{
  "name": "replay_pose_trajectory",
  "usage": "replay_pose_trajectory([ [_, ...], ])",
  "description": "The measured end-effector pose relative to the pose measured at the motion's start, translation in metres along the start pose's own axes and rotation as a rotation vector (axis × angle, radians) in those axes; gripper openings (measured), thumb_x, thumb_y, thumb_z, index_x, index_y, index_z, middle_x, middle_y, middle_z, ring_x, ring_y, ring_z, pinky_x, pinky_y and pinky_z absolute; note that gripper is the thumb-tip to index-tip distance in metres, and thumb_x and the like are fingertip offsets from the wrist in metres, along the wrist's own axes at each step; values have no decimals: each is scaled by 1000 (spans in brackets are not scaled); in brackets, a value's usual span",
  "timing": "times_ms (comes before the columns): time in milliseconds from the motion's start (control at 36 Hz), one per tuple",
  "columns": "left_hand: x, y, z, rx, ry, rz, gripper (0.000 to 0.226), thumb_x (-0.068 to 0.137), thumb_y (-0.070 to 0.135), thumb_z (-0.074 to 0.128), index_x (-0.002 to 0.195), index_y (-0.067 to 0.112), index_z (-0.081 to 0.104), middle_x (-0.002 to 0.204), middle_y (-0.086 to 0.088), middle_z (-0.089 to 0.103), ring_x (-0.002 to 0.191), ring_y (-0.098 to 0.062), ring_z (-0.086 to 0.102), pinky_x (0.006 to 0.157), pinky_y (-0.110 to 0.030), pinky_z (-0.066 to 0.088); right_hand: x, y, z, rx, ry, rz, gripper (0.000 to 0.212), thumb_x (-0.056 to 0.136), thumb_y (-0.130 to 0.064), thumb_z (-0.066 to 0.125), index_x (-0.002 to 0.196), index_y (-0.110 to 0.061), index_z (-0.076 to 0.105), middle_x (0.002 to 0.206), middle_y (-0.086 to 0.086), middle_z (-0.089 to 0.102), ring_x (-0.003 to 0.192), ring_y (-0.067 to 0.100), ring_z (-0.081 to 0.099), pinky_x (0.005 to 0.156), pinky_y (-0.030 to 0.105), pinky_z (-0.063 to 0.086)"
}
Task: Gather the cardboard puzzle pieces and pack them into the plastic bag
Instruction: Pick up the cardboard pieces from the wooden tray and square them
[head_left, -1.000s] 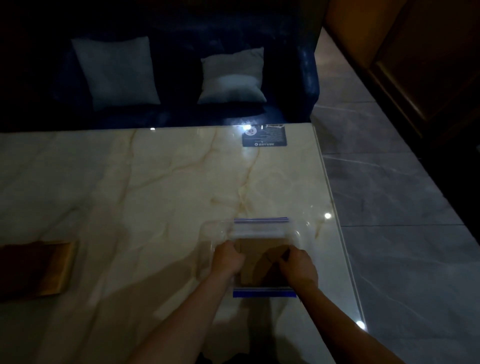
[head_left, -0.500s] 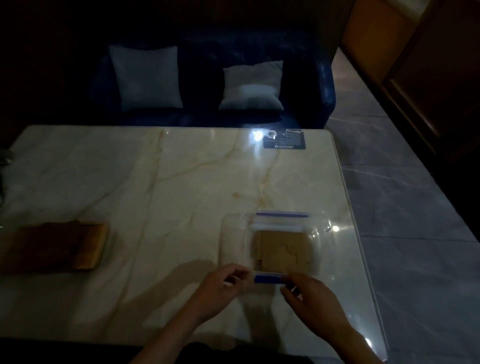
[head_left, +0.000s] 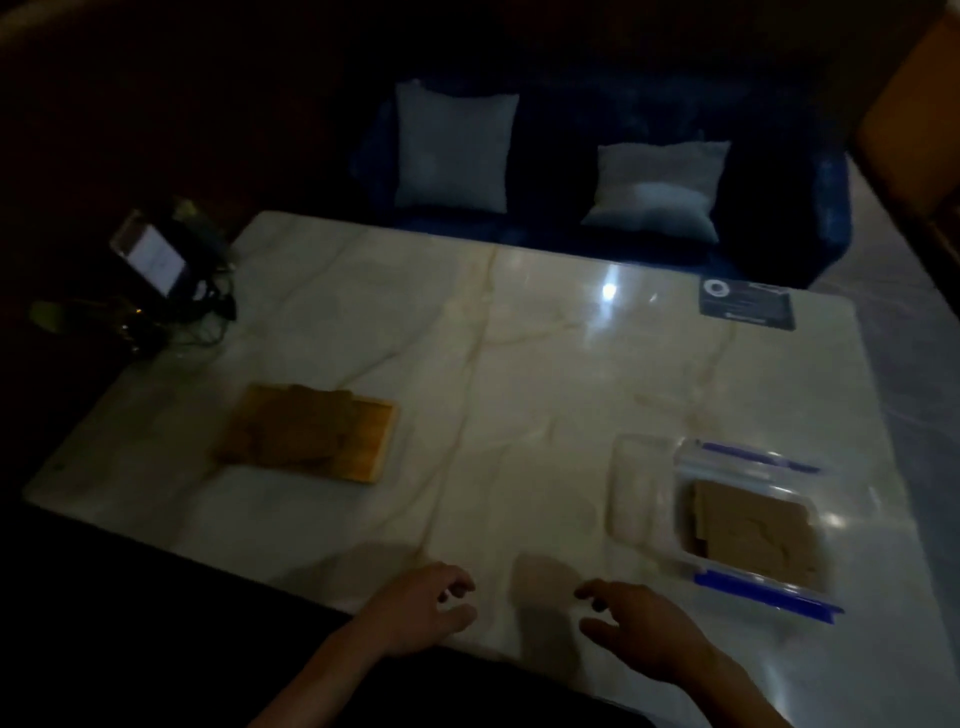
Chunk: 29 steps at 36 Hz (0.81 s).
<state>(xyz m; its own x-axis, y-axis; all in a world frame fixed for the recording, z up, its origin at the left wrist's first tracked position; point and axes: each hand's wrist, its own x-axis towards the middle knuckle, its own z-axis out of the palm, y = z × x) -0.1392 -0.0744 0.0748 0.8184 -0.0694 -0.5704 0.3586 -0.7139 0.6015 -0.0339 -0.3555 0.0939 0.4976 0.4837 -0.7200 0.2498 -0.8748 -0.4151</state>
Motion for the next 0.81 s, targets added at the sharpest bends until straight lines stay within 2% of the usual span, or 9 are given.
replay_pose_trajectory([
  [111, -13, -53, -22, 15, -3, -91, 43, 80, 56, 60, 117, 34, 60, 116, 15, 62, 97, -2, 59, 87, -21, 47, 27, -43, 6, -40, -3, -20, 44, 92, -54, 51, 134, -42, 48, 128, -10, 61, 113, 10, 59, 95, 27, 49],
  [306, -23, -128, -67, 1, 10, -178, 40, 85, 46, 61, 118, 25, 60, 117, 5, 64, 100, -8, 61, 87, -23, 48, 76, -106, 9, -115, -4, -59, 41, 93, -52, 50, 131, -40, 51, 124, -9, 64, 111, 12, 61, 93, 28, 49],
  [556, -33, -184, -124, 63, 60, -247, 35, 88, 36, 60, 116, 15, 63, 119, -3, 63, 109, -18, 60, 93, -30, 48, 125, -174, -3, -163, 15, -71, 41, 94, -52, 48, 132, -36, 53, 122, -8, 65, 108, 12, 62, 90, 30, 50],
  [639, -34, -195, -141, 122, 142, -232, 34, 89, 34, 59, 116, 14, 64, 123, -4, 61, 114, -20, 58, 96, -27, 44, 138, -194, -8, -153, 39, -75, 42, 95, -52, 49, 131, -33, 54, 121, -6, 66, 108, 13, 62, 89, 29, 50],
  [722, -34, -207, -160, 276, 211, -157, 37, 93, 37, 51, 117, 13, 63, 128, -6, 59, 119, -19, 54, 100, -28, 40, 152, -214, -15, -123, 83, -89, 44, 94, -54, 49, 131, -31, 56, 120, -4, 67, 106, 12, 63, 88, 29, 51],
  [778, -33, -204, -178, 271, 280, -145, 38, 89, 38, 50, 108, 10, 68, 116, -9, 66, 110, -21, 59, 93, -29, 48, 161, -228, -19, -102, 102, -98, 47, 94, -55, 48, 132, -28, 56, 122, -4, 67, 107, 13, 63, 89, 30, 50],
  [806, -32, -204, -186, 220, 320, -138, 36, 84, 36, 50, 95, 10, 72, 102, -9, 71, 98, -21, 63, 81, -27, 54, 166, -235, -21, -94, 111, -106, 48, 94, -55, 48, 132, -27, 56, 122, -3, 67, 108, 14, 63, 89, 30, 50],
])
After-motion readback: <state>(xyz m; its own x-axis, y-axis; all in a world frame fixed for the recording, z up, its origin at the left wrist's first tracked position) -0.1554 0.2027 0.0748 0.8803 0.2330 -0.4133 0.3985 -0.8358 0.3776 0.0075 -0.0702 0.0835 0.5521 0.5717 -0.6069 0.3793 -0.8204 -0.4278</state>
